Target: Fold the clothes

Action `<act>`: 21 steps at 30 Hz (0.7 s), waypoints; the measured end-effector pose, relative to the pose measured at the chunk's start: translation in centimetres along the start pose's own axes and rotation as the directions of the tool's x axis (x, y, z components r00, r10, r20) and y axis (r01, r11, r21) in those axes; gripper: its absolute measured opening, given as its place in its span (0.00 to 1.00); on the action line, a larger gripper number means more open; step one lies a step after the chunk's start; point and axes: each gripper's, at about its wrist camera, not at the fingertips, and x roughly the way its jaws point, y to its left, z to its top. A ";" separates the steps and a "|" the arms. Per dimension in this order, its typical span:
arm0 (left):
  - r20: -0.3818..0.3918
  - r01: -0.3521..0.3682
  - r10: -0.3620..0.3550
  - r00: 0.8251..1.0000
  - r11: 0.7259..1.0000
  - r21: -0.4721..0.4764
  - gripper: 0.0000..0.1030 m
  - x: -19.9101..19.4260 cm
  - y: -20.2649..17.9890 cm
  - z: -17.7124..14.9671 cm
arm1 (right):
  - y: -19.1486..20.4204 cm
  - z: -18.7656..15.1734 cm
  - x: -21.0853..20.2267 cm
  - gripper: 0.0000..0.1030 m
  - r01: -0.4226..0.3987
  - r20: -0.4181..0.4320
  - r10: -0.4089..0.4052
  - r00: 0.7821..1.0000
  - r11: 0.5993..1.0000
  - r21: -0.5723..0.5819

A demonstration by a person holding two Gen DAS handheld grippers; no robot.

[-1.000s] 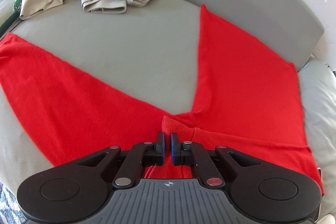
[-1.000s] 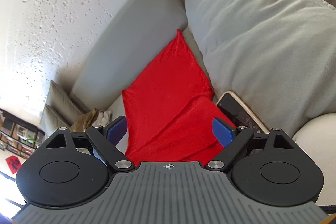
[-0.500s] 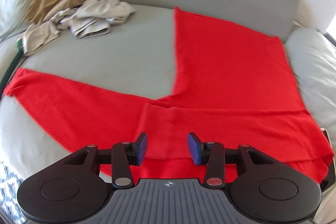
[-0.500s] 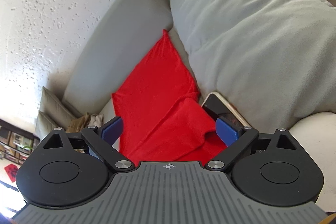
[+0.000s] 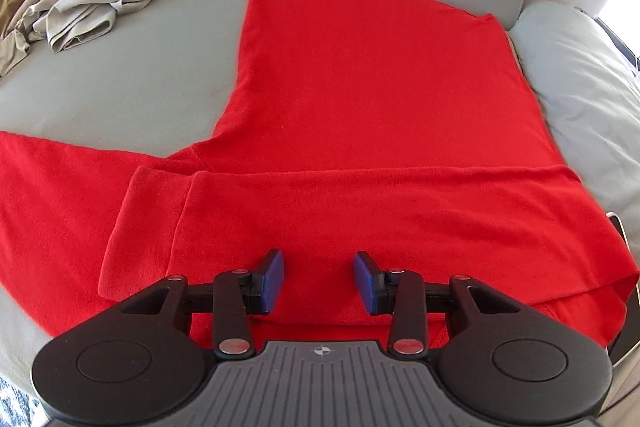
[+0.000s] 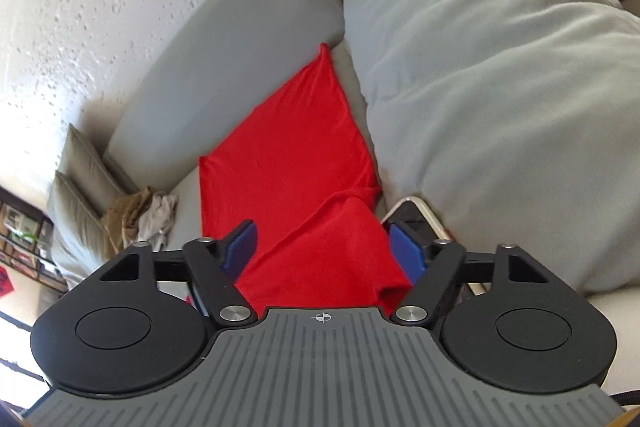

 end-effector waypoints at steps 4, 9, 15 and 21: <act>-0.036 0.022 -0.022 0.999 1.000 -0.001 0.37 0.4 0.4 0.3 | 0.1 3.0 6.0 0.50 0.016 -0.146 -0.023 0.989 0.999 -0.046; -0.034 0.018 -0.018 0.999 1.000 0.015 0.37 0.6 0.2 0.2 | -0.3 5.7 13.4 0.50 0.141 -0.330 -0.157 0.931 0.987 -0.075; -0.031 0.042 -0.042 0.999 0.999 0.003 0.38 0.6 0.8 0.2 | 0.9 5.7 16.8 0.18 0.144 -0.319 -0.200 0.926 0.971 -0.189; -0.027 0.050 -0.049 0.998 0.999 0.010 0.38 0.7 0.9 0.2 | 4.2 4.5 14.3 0.20 0.259 -0.030 -0.294 0.955 0.882 -0.392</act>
